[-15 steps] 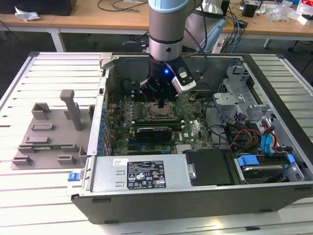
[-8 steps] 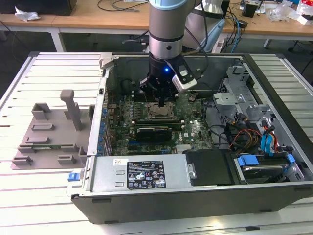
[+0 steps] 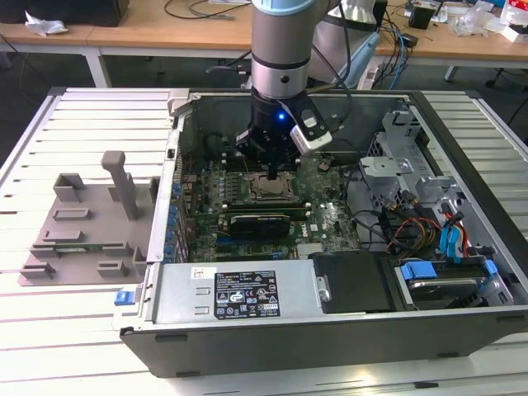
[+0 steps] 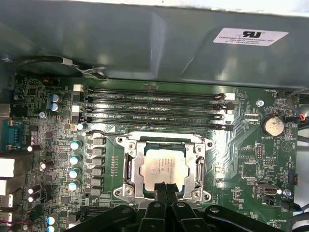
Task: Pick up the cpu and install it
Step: 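Install the first cpu locking lever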
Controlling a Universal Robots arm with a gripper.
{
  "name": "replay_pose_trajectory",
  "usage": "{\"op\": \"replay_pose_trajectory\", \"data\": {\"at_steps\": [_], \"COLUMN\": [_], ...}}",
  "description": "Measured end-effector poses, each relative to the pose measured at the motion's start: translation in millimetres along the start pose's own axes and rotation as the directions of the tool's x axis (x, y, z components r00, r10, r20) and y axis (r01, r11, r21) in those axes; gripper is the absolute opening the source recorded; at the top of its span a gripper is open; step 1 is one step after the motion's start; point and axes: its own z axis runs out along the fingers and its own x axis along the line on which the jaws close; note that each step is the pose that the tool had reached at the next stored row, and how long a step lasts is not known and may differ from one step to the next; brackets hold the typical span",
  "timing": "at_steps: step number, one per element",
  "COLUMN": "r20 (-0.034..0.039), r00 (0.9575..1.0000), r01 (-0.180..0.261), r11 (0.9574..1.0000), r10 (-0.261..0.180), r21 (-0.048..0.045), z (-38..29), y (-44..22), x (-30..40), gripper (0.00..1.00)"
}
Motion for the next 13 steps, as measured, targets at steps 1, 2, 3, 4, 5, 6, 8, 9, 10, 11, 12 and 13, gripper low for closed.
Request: {"op": "replay_pose_trajectory", "data": {"at_steps": [1, 2, 3, 4, 5, 6, 8, 9, 10, 11, 12, 13], "r20": [-0.0002, -0.0002, -0.0001, 0.0, -0.0001, 0.0, -0.0001, 0.0, 0.0, 0.0001, -0.0001, 0.0], "r00": [1.0, 1.0, 1.0, 1.0, 1.0, 1.0, 1.0, 1.0, 1.0, 1.0, 1.0, 1.0], "r01": [0.0, 0.0, 0.0, 0.0, 0.0, 0.0, 0.0, 0.0, 0.0, 0.0, 0.0, 0.0], "r11": [1.0, 1.0, 1.0, 1.0, 1.0, 1.0, 1.0, 1.0, 1.0, 1.0, 1.0, 1.0], "r10": [0.0, 0.0, 0.0, 0.0, 0.0, 0.0, 0.0, 0.0, 0.0, 0.0, 0.0, 0.0], "r21": [0.0002, 0.0003, 0.0001, 0.0, 0.0001, 0.0001, 0.0, 0.0, -0.0001, -0.0003, 0.0, -0.0001], "z": [-0.3, -1.7, -3.8, -4.7, -6.0, -8.4, -17.1, -19.9, -21.1, -21.2, -21.5, -21.5], "y": [0.0, 0.0, 0.0, 0.0, 0.1, 0.1, 0.2, 0.2, 0.2, 0.2, 0.2, 0.2], "x": [0.0, 0.0, -0.1, -0.1, -0.1, -0.2, -0.4, -0.5, -0.5, -0.5, -0.5, -0.5], "gripper": [0.11, 0.11, 0.11, 0.11, 0.11, 0.11, 0.11, 0.11, 0.11, 0.11, 0.11, 0.11]}}
